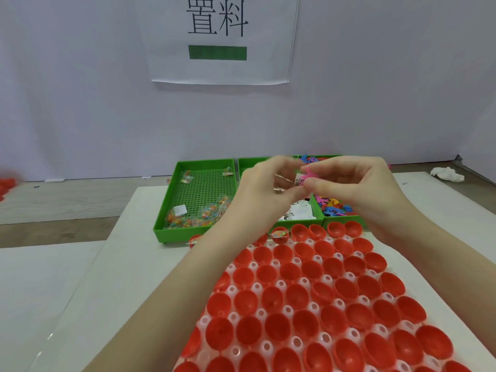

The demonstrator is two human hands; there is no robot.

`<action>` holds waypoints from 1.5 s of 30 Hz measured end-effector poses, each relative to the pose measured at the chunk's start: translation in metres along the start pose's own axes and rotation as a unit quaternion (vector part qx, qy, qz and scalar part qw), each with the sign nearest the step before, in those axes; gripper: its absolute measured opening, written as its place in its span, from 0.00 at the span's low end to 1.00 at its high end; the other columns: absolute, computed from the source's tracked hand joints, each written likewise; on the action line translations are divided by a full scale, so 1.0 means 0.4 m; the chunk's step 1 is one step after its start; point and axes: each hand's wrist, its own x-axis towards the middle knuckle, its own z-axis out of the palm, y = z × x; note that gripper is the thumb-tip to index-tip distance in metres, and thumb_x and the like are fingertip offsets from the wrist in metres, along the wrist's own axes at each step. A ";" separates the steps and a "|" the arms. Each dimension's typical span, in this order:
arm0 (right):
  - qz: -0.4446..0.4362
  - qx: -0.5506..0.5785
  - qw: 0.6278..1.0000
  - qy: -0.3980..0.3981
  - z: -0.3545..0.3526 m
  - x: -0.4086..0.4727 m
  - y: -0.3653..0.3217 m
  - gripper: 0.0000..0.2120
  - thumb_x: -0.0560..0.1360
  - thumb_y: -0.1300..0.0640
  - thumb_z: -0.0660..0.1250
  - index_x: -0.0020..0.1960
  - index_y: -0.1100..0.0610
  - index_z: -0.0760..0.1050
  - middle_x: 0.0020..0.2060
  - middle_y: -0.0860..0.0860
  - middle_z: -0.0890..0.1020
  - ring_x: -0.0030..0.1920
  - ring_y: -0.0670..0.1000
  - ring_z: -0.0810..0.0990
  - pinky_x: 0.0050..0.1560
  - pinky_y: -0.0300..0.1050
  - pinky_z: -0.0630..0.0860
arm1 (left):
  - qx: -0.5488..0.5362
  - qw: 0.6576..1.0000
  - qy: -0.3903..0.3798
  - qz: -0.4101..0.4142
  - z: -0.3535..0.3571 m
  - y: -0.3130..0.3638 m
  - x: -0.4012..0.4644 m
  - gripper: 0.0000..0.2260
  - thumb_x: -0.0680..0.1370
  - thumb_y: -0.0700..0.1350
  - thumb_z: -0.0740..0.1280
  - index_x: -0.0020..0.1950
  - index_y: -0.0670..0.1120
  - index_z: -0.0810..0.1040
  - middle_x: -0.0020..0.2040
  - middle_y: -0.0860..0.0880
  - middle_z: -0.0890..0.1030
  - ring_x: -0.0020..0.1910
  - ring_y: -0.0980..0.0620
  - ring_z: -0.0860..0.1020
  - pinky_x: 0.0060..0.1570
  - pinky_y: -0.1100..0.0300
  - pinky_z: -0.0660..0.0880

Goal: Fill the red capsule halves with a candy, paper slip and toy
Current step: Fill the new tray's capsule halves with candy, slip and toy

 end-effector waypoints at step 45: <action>0.026 -0.462 0.876 -0.135 0.015 0.031 0.190 0.08 0.71 0.59 0.69 0.49 0.55 0.81 0.33 0.47 0.76 0.42 0.50 0.76 0.42 0.45 0.73 | 0.319 0.935 -0.157 0.001 0.098 -0.217 0.047 0.25 0.71 0.58 0.69 0.65 0.51 0.70 0.52 0.55 0.81 0.60 0.52 0.67 0.51 0.55 0.55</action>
